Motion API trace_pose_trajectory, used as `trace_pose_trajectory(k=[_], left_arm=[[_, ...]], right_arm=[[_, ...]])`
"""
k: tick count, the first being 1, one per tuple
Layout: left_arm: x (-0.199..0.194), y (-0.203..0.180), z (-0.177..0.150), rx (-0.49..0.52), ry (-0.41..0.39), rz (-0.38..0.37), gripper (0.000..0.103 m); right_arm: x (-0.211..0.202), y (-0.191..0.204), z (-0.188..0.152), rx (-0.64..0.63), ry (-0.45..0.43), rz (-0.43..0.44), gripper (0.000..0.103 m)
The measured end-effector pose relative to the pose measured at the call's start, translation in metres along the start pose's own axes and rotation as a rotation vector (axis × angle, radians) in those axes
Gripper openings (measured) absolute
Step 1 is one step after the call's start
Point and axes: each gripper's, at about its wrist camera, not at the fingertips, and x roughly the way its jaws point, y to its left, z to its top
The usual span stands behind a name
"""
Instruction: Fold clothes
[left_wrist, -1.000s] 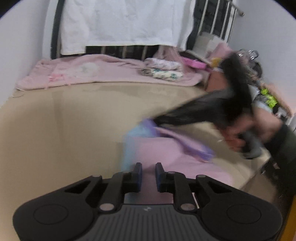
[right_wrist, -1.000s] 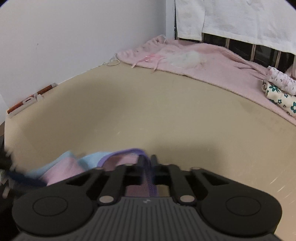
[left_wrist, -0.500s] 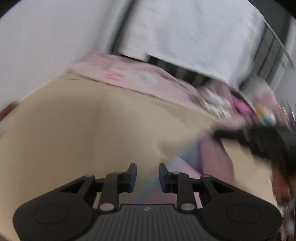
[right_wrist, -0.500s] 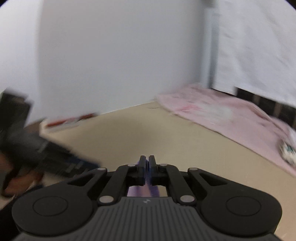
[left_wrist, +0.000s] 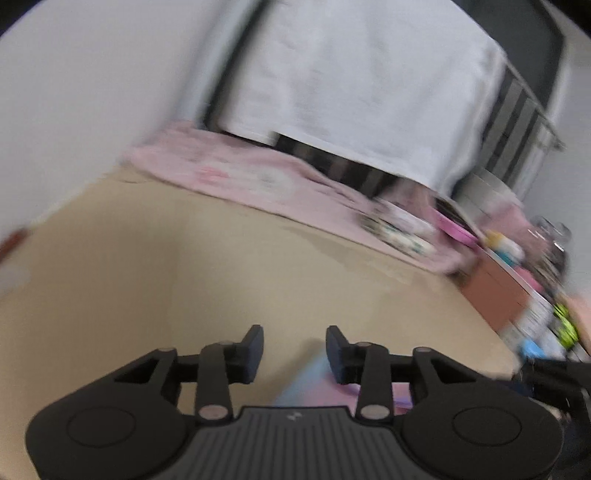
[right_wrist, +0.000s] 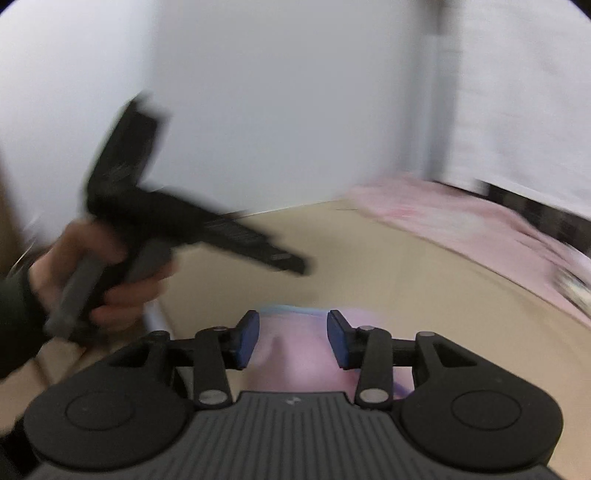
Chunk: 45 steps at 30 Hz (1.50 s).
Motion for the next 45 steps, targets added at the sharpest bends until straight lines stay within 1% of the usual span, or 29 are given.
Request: trace_pose_trajectory(k=[1, 2, 4, 5, 6, 7, 8, 9, 10, 12, 15, 19, 22, 23, 25, 26, 27, 28, 29, 30, 31, 32, 33, 34, 36, 38, 41, 44, 45], left_arm=[[0.010, -0.007, 0.003, 0.021, 0.027, -0.007, 0.037], [0.019, -0.013, 0.004, 0.043, 0.053, 0.001, 0.035], [0.034, -0.020, 0.004, 0.074, 0.097, 0.022, 0.027], [0.038, -0.022, 0.004, 0.078, 0.118, 0.023, 0.015], [0.041, -0.021, 0.003, 0.069, 0.132, 0.021, 0.006], [0.042, -0.020, 0.003, 0.049, 0.142, 0.015, 0.005], [0.043, -0.017, 0.003, 0.028, 0.146, 0.013, 0.003], [0.043, -0.013, 0.004, 0.005, 0.144, 0.015, 0.002], [0.042, -0.008, 0.005, -0.017, 0.141, 0.015, 0.001], [0.038, 0.001, 0.007, -0.061, 0.133, 0.012, 0.000], [0.033, 0.012, 0.009, -0.103, 0.125, 0.028, 0.000], [0.031, 0.024, 0.004, -0.131, 0.137, 0.077, 0.000], [0.025, 0.018, 0.003, -0.095, 0.114, 0.076, 0.000], [0.023, 0.013, 0.003, -0.073, 0.105, 0.064, 0.004], [0.021, 0.001, 0.005, -0.014, 0.095, 0.033, 0.011], [0.022, -0.006, 0.005, 0.016, 0.097, 0.031, 0.019], [0.025, -0.011, 0.005, 0.038, 0.104, 0.030, 0.023], [0.030, -0.014, 0.004, 0.046, 0.119, 0.033, 0.022], [0.035, -0.016, 0.003, 0.049, 0.136, 0.037, 0.022], [0.039, -0.017, 0.003, 0.046, 0.149, 0.043, 0.017], [0.041, -0.016, 0.002, 0.038, 0.150, 0.045, 0.011], [0.042, -0.015, 0.001, 0.029, 0.145, 0.044, 0.005], [0.042, -0.013, 0.001, 0.017, 0.142, 0.042, 0.005], [0.041, -0.011, 0.002, -0.002, 0.139, 0.037, 0.004], [0.037, -0.007, 0.004, -0.033, 0.134, 0.026, 0.004], [0.035, -0.003, 0.005, -0.035, 0.139, 0.028, 0.004], [0.034, 0.003, -0.001, -0.046, 0.157, 0.033, 0.004], [0.029, 0.009, -0.008, -0.053, 0.143, 0.047, 0.014], [0.024, 0.010, -0.007, -0.054, 0.129, 0.049, 0.016]], right_arm=[[-0.004, -0.010, -0.007, 0.050, 0.017, -0.054, 0.040], [-0.004, -0.018, -0.014, 0.101, 0.039, -0.099, 0.040], [-0.001, -0.026, -0.027, 0.175, 0.069, -0.150, 0.040], [0.000, -0.028, -0.033, 0.195, 0.075, -0.163, 0.039], [0.003, -0.028, -0.037, 0.208, 0.078, -0.167, 0.038], [0.007, -0.029, -0.040, 0.223, 0.079, -0.162, 0.037], [0.012, -0.030, -0.042, 0.245, 0.078, -0.153, 0.030], [0.014, -0.031, -0.042, 0.255, 0.078, -0.145, 0.010], [0.015, -0.031, -0.041, 0.251, 0.074, -0.142, 0.004], [0.017, -0.031, -0.039, 0.242, 0.067, -0.135, 0.002], [0.004, -0.019, -0.031, 0.166, 0.044, -0.126, 0.001], [-0.007, 0.002, -0.029, 0.012, 0.068, -0.112, 0.001], [-0.008, 0.015, -0.033, -0.041, 0.081, -0.064, 0.002], [-0.008, 0.018, -0.033, -0.058, 0.083, -0.054, 0.004], [-0.009, 0.017, -0.032, -0.052, 0.072, -0.049, 0.005], [-0.011, 0.014, -0.031, -0.034, 0.058, -0.050, 0.006], [-0.012, 0.009, -0.030, -0.006, 0.038, -0.054, 0.010], [-0.011, 0.005, -0.029, 0.015, 0.025, -0.058, 0.014], [-0.006, 0.002, -0.030, 0.022, 0.030, -0.067, 0.021], [-0.001, 0.001, -0.032, 0.019, 0.048, -0.077, 0.028], [0.005, 0.001, -0.035, 0.010, 0.069, -0.081, 0.028], [0.010, 0.004, -0.038, 0.000, 0.088, -0.073, 0.026], [0.014, 0.006, -0.041, -0.002, 0.100, -0.064, 0.011], [0.016, 0.008, -0.042, 0.004, 0.103, -0.058, 0.004], [0.011, 0.011, -0.039, 0.027, 0.085, -0.052, 0.004], [0.003, 0.016, -0.034, 0.010, 0.068, -0.026, 0.004], [0.007, 0.024, -0.037, -0.026, 0.103, -0.016, 0.004], [0.011, 0.032, -0.040, -0.059, 0.133, -0.012, 0.009], [0.010, 0.033, -0.041, -0.065, 0.134, -0.024, 0.016]])
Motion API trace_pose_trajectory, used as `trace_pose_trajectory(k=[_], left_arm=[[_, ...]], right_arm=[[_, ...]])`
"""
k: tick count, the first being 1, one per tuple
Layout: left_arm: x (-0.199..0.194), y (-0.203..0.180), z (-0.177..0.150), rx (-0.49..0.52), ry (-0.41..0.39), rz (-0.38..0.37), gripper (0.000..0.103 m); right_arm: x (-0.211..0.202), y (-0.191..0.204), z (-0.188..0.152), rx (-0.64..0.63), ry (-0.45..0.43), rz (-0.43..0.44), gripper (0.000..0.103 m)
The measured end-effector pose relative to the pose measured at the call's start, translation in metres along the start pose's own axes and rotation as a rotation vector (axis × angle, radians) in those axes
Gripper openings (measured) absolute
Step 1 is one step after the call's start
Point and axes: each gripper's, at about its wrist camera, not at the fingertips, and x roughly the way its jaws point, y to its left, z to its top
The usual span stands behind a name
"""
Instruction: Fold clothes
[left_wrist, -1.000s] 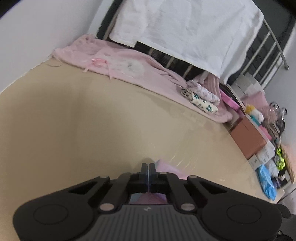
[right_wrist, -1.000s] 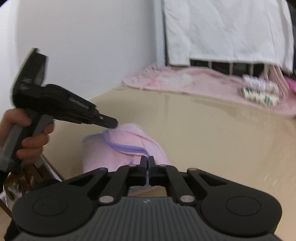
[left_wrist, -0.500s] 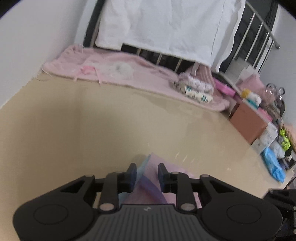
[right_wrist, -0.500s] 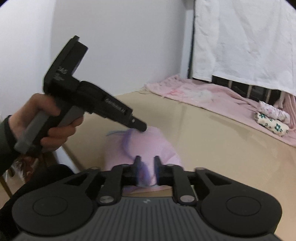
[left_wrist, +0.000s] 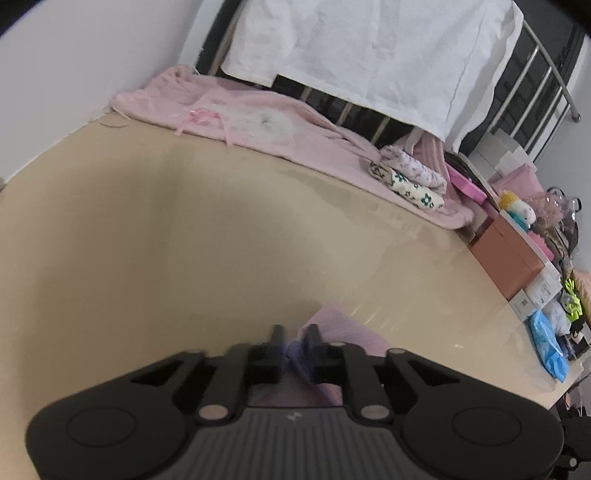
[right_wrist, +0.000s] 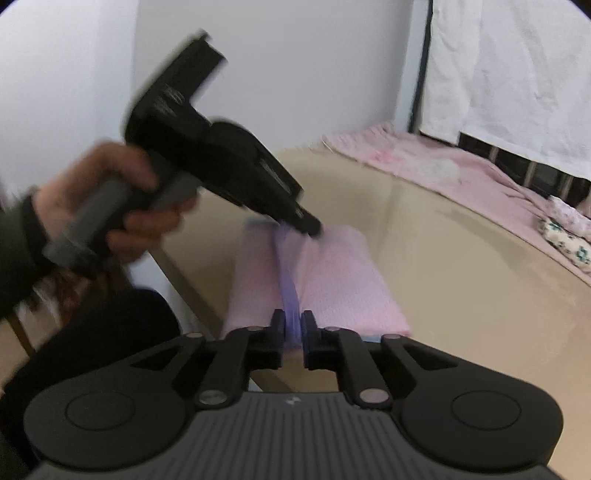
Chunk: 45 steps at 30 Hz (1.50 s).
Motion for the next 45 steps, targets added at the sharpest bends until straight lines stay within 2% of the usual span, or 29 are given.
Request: trace_pose_trajectory(k=[1, 2, 3, 6, 8, 10, 12, 14, 17, 20, 22, 25, 27, 29, 32, 33, 36, 39, 42, 45], left_arm=[[-0.006, 0.002, 0.001, 0.001, -0.020, 0.001, 0.017], [-0.011, 0.004, 0.002, 0.002, -0.040, 0.001, 0.017], [-0.017, 0.005, 0.003, 0.003, -0.060, 0.002, 0.017], [-0.032, -0.003, 0.006, 0.087, -0.140, -0.006, 0.017], [-0.032, -0.012, 0.004, 0.141, -0.144, -0.034, 0.017], [-0.025, -0.019, -0.003, 0.200, -0.117, -0.014, 0.017], [-0.018, -0.022, -0.011, 0.238, -0.087, 0.022, 0.016], [-0.013, -0.015, -0.018, 0.197, -0.059, 0.051, 0.018], [-0.014, -0.012, -0.032, 0.108, -0.041, 0.039, 0.018], [-0.023, -0.026, -0.044, 0.151, -0.065, 0.064, 0.018], [-0.036, -0.029, -0.042, 0.156, -0.100, 0.048, 0.015], [-0.054, -0.034, -0.032, 0.156, -0.177, 0.009, 0.016], [-0.051, -0.044, -0.026, 0.193, -0.204, 0.006, 0.016], [-0.035, -0.052, -0.027, 0.227, -0.186, 0.033, 0.016], [-0.012, -0.051, -0.039, 0.244, -0.117, 0.097, 0.014], [-0.010, -0.047, -0.046, 0.236, -0.118, 0.100, 0.015], [-0.018, -0.039, -0.051, 0.206, -0.138, 0.072, 0.018], [-0.027, -0.039, -0.036, 0.163, -0.187, 0.039, 0.017], [-0.021, -0.048, -0.023, 0.188, -0.237, 0.049, 0.017], [-0.001, -0.055, -0.020, 0.202, -0.203, 0.094, 0.009]], right_arm=[[-0.003, 0.000, 0.000, 0.001, -0.013, -0.008, 0.021], [-0.008, 0.000, 0.001, 0.013, -0.046, -0.007, 0.036], [-0.012, 0.000, 0.003, 0.025, -0.076, 0.003, 0.045], [-0.014, 0.008, 0.009, 0.034, -0.129, 0.032, 0.049], [-0.004, 0.019, 0.010, 0.012, -0.128, 0.039, 0.048], [0.010, 0.031, 0.007, -0.048, -0.095, 0.008, 0.041], [0.019, 0.037, 0.002, -0.112, -0.067, -0.043, 0.021], [0.019, 0.032, -0.002, -0.128, -0.053, -0.073, 0.020], [0.015, 0.016, -0.007, -0.142, -0.027, -0.133, 0.020], [0.010, -0.002, -0.011, -0.133, 0.015, -0.178, 0.024], [-0.002, -0.014, -0.009, -0.073, 0.011, -0.135, 0.029], [-0.019, -0.037, 0.000, 0.096, -0.073, -0.104, 0.030], [-0.014, -0.044, 0.005, 0.186, -0.104, -0.126, 0.026], [0.000, -0.042, 0.007, 0.237, -0.111, -0.148, 0.021], [0.019, -0.033, 0.003, 0.254, -0.073, -0.166, 0.018], [0.020, -0.030, -0.001, 0.254, -0.070, -0.171, 0.018], [0.017, -0.028, -0.008, 0.261, -0.066, -0.164, 0.020], [0.009, -0.037, 0.004, 0.278, -0.109, -0.127, 0.020], [0.021, -0.051, 0.021, 0.298, -0.142, -0.140, 0.020], [0.044, -0.066, 0.031, 0.354, -0.119, -0.139, 0.017]])
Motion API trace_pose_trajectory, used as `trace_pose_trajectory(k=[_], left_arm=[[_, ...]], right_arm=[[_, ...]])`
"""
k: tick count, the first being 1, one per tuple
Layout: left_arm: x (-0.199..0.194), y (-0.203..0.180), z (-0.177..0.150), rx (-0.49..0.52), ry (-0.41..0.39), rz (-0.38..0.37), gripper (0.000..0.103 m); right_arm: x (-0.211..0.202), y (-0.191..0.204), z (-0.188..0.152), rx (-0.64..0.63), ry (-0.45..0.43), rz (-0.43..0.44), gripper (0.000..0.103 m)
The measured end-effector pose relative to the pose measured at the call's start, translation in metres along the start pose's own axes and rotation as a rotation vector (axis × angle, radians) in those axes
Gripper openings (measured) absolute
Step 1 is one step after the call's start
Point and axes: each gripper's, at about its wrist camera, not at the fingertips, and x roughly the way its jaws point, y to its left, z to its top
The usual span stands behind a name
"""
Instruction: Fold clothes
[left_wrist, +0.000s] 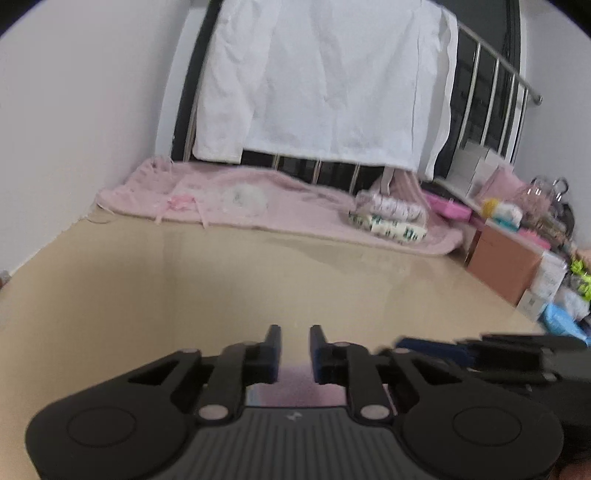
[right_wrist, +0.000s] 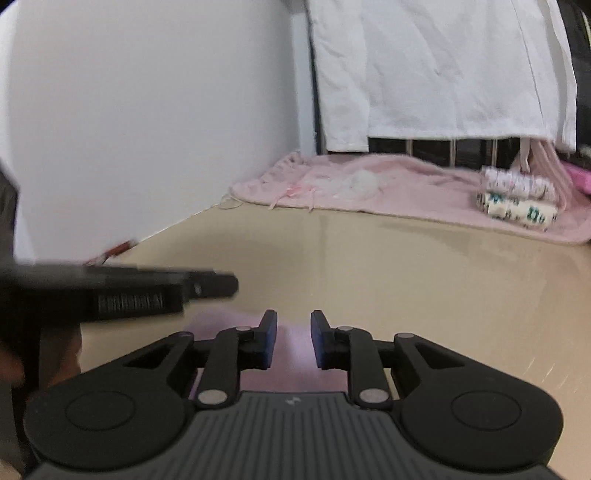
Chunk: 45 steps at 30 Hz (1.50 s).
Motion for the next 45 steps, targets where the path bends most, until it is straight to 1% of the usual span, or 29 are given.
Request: trace_pose_trajectory(k=[3, 5, 6, 9, 11, 13, 15, 16, 18, 20, 22, 24, 27, 28, 30, 31, 32, 33, 34, 36, 39, 40, 41, 42, 43, 44, 45], left_arm=[[0.012, 0.000, -0.013, 0.010, 0.041, 0.052, 0.008], [0.013, 0.002, -0.022, 0.009, 0.033, 0.071, 0.010], [0.013, 0.003, -0.024, 0.008, 0.025, 0.072, 0.013], [0.013, 0.004, -0.024, 0.004, 0.023, 0.084, 0.013], [0.013, 0.005, -0.023, -0.001, 0.023, 0.098, 0.014], [0.010, 0.009, -0.023, -0.027, 0.019, 0.106, 0.014], [0.006, 0.015, -0.023, -0.063, 0.014, 0.105, 0.014], [0.001, 0.019, -0.022, -0.090, 0.009, 0.095, 0.014], [-0.013, 0.022, -0.019, -0.110, -0.005, 0.071, 0.014], [-0.028, 0.023, -0.016, -0.120, -0.020, 0.046, 0.015], [-0.039, 0.018, -0.016, -0.100, -0.020, 0.025, 0.015], [-0.041, 0.008, -0.020, -0.062, 0.006, 0.016, 0.015], [-0.034, -0.001, -0.034, -0.024, 0.039, 0.062, 0.015], [-0.031, -0.004, -0.039, -0.013, 0.049, 0.079, 0.015], [-0.033, -0.002, -0.044, -0.027, 0.049, 0.087, 0.017], [-0.036, 0.001, -0.043, -0.048, 0.052, 0.079, 0.017], [-0.039, 0.005, -0.041, -0.076, 0.059, 0.065, 0.021], [-0.042, 0.010, -0.038, -0.109, 0.066, 0.046, 0.027], [-0.044, 0.017, -0.034, -0.145, 0.073, 0.025, 0.030], [-0.046, 0.027, -0.026, -0.204, 0.082, -0.025, 0.037], [-0.037, 0.031, -0.018, -0.247, 0.104, -0.082, 0.043], [-0.033, 0.030, -0.017, -0.245, 0.111, -0.089, 0.043], [-0.030, 0.027, -0.017, -0.234, 0.122, -0.093, 0.036], [-0.027, 0.024, -0.018, -0.214, 0.137, -0.094, 0.020], [-0.025, 0.021, -0.019, -0.193, 0.152, -0.097, 0.014], [-0.023, 0.018, -0.021, -0.175, 0.160, -0.095, 0.016], [-0.024, 0.017, -0.023, -0.164, 0.158, -0.092, 0.017]], right_arm=[[0.022, -0.006, -0.002, 0.045, 0.057, -0.002, 0.015], [0.024, -0.006, -0.010, 0.045, 0.061, -0.020, 0.016], [0.025, -0.006, -0.014, 0.046, 0.063, -0.029, 0.018], [0.019, -0.007, -0.019, 0.071, 0.051, -0.064, 0.020], [0.007, -0.001, -0.019, 0.045, 0.010, -0.093, 0.020], [-0.007, 0.005, -0.021, 0.010, -0.024, -0.072, 0.020], [-0.011, 0.009, -0.026, -0.016, 0.010, -0.026, 0.020], [-0.011, 0.010, -0.029, -0.028, 0.027, -0.017, 0.021], [-0.013, 0.013, -0.035, -0.050, 0.038, -0.037, 0.021], [-0.026, 0.014, -0.036, -0.063, 0.003, -0.037, 0.022], [-0.037, 0.015, -0.035, -0.064, -0.019, -0.004, 0.026], [-0.039, 0.017, -0.035, -0.069, -0.014, 0.021, 0.027], [-0.033, 0.023, -0.044, -0.091, 0.033, 0.007, 0.027], [-0.032, 0.024, -0.047, -0.091, 0.040, 0.003, 0.027], [-0.036, 0.023, -0.047, -0.074, 0.025, 0.002, 0.029], [-0.038, 0.022, -0.046, -0.066, 0.019, 0.001, 0.030], [-0.042, 0.019, -0.045, -0.053, 0.007, 0.000, 0.036], [-0.046, 0.015, -0.044, -0.034, -0.011, -0.001, 0.040], [-0.051, 0.010, -0.042, -0.014, -0.029, -0.001, 0.045], [-0.052, 0.000, -0.040, 0.038, -0.031, 0.006, 0.046], [-0.040, -0.018, -0.039, 0.145, 0.021, -0.005, 0.046], [-0.035, -0.022, -0.039, 0.173, 0.038, -0.011, 0.046], [-0.031, -0.025, -0.040, 0.194, 0.048, -0.011, 0.045], [-0.029, -0.027, -0.041, 0.210, 0.053, -0.005, 0.040], [-0.027, -0.028, -0.042, 0.224, 0.062, 0.005, 0.034], [-0.026, -0.029, -0.043, 0.232, 0.071, 0.016, 0.022], [-0.025, -0.029, -0.045, 0.233, 0.077, 0.018, 0.019]])
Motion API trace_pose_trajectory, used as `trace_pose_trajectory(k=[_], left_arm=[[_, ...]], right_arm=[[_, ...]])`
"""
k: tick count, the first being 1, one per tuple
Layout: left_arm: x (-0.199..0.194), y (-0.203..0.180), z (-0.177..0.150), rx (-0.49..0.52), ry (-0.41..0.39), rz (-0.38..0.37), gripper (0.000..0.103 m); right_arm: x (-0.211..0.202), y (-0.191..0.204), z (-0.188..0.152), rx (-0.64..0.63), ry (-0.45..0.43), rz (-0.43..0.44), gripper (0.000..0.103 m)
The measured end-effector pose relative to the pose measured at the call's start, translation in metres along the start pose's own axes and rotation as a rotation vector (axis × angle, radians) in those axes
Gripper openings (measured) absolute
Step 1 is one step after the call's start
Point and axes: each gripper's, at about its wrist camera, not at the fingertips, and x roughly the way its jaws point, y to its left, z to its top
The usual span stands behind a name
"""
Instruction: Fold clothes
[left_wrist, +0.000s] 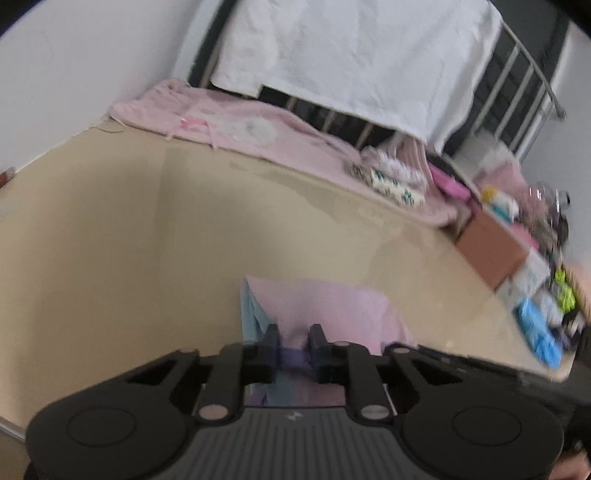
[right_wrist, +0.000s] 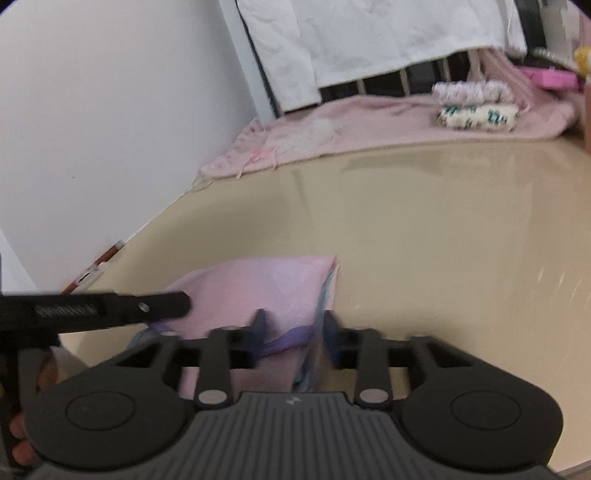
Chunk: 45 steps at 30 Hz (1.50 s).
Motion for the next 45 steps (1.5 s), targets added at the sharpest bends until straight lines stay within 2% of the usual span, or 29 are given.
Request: trace_pose_trajectory(k=[2, 4, 5, 6, 8, 11, 13, 15, 19, 21, 23, 25, 26, 27, 29, 31, 32, 33, 37, 38, 41, 45], left_arm=[[-0.002, 0.004, -0.002, -0.015, -0.001, -0.004, 0.023], [-0.003, 0.013, 0.003, -0.053, 0.042, -0.007, 0.045], [-0.003, 0.017, 0.006, -0.069, 0.064, -0.012, 0.055], [-0.003, 0.022, 0.011, -0.081, 0.085, -0.023, 0.056], [0.000, 0.029, 0.019, -0.106, 0.130, -0.047, 0.056], [0.009, 0.033, 0.027, -0.115, 0.180, -0.091, 0.052], [0.015, 0.033, 0.030, -0.120, 0.221, -0.133, 0.043], [0.021, 0.033, 0.029, -0.127, 0.245, -0.161, 0.029], [0.022, 0.027, 0.022, -0.067, 0.211, -0.167, 0.024], [0.019, 0.024, 0.017, -0.055, 0.187, -0.163, 0.020], [0.017, 0.020, 0.012, -0.049, 0.164, -0.158, 0.020], [0.011, 0.020, 0.012, -0.053, 0.151, -0.145, 0.024], [0.007, 0.021, 0.012, -0.066, 0.144, -0.137, 0.031], [0.004, 0.023, 0.014, -0.072, 0.135, -0.132, 0.042], [-0.001, 0.026, 0.018, -0.073, 0.115, -0.125, 0.052], [0.002, 0.027, 0.022, -0.058, 0.124, -0.112, 0.047], [0.007, 0.025, 0.022, -0.041, 0.140, -0.107, 0.036], [0.012, 0.021, 0.020, -0.015, 0.153, -0.107, 0.021], [0.011, 0.010, 0.011, 0.062, 0.127, -0.090, 0.018], [0.010, 0.007, 0.009, 0.075, 0.114, -0.086, 0.017], [0.006, -0.004, -0.001, 0.117, 0.073, -0.058, 0.015], [0.002, -0.019, -0.002, 0.147, -0.013, -0.054, 0.011]], right_arm=[[0.001, -0.001, -0.001, 0.002, 0.008, 0.002, 0.019], [-0.002, -0.002, 0.002, 0.007, 0.005, 0.003, 0.021], [-0.003, -0.002, 0.003, 0.006, 0.006, 0.004, 0.028], [-0.003, 0.000, 0.004, -0.003, 0.012, 0.005, 0.042], [-0.002, 0.002, 0.007, -0.021, 0.023, 0.007, 0.046], [0.007, 0.008, 0.007, -0.047, 0.049, 0.001, 0.045], [0.009, 0.013, 0.005, -0.074, 0.042, -0.006, 0.045], [0.010, 0.016, 0.002, -0.108, 0.031, -0.012, 0.045], [0.006, 0.017, -0.006, -0.169, 0.000, -0.006, 0.041], [0.004, 0.016, -0.008, -0.177, -0.006, 0.008, 0.035], [0.002, 0.015, -0.009, -0.173, -0.004, 0.028, 0.026], [0.000, 0.016, -0.007, -0.173, 0.004, 0.025, 0.026], [-0.003, 0.016, -0.004, -0.160, 0.013, 0.020, 0.028], [-0.006, 0.014, -0.001, -0.129, 0.020, 0.021, 0.037], [-0.013, 0.009, 0.004, -0.079, 0.015, 0.042, 0.049], [-0.015, 0.006, 0.007, -0.049, 0.009, 0.054, 0.050], [-0.011, 0.008, 0.007, -0.051, 0.015, 0.032, 0.050], [-0.007, 0.010, 0.004, -0.064, 0.019, 0.013, 0.048], [0.000, 0.024, -0.013, -0.182, -0.022, -0.037, 0.044], [0.000, 0.025, -0.016, -0.194, -0.036, -0.033, 0.040], [-0.002, 0.023, -0.018, -0.193, -0.050, 0.003, 0.018], [-0.004, 0.024, -0.014, -0.202, -0.051, 0.006, 0.011]])
